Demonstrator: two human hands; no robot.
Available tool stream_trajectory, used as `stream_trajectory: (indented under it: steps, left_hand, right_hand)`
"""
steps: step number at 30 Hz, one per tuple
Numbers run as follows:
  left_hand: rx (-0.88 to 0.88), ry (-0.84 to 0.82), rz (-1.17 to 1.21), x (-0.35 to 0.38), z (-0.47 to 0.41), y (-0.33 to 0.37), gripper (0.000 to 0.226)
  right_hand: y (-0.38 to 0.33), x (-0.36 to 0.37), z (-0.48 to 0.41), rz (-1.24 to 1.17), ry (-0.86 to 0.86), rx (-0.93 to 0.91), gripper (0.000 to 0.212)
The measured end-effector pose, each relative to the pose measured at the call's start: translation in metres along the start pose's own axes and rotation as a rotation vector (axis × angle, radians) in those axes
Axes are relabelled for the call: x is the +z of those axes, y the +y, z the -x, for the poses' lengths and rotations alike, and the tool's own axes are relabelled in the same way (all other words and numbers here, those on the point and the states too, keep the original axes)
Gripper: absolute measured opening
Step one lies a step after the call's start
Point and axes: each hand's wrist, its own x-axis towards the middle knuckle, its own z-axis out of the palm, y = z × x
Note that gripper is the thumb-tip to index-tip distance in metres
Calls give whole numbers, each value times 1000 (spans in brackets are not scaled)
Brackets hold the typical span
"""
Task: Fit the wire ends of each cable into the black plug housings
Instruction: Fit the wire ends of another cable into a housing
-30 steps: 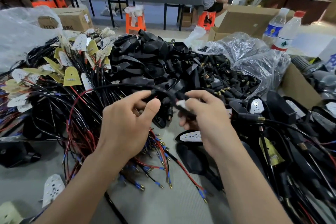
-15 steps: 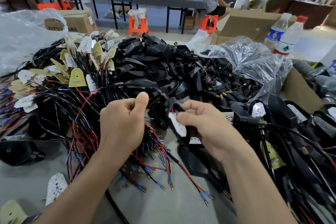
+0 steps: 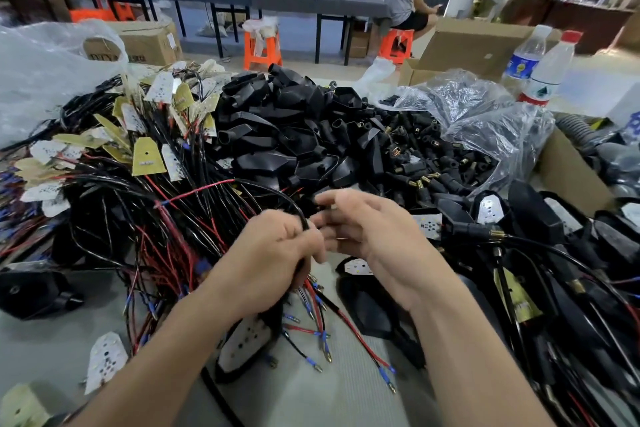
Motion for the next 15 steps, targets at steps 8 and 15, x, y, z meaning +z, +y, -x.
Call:
stream_trajectory:
  steps: [8, 15]
  left_hand:
    - [-67, -258, 7, 12, 6, 7, 29]
    - [-266, -480, 141, 27, 8, 4, 28]
  right_hand:
    - [1, 14, 0, -145, 2, -108, 32]
    - [4, 6, -6, -108, 185, -75, 23]
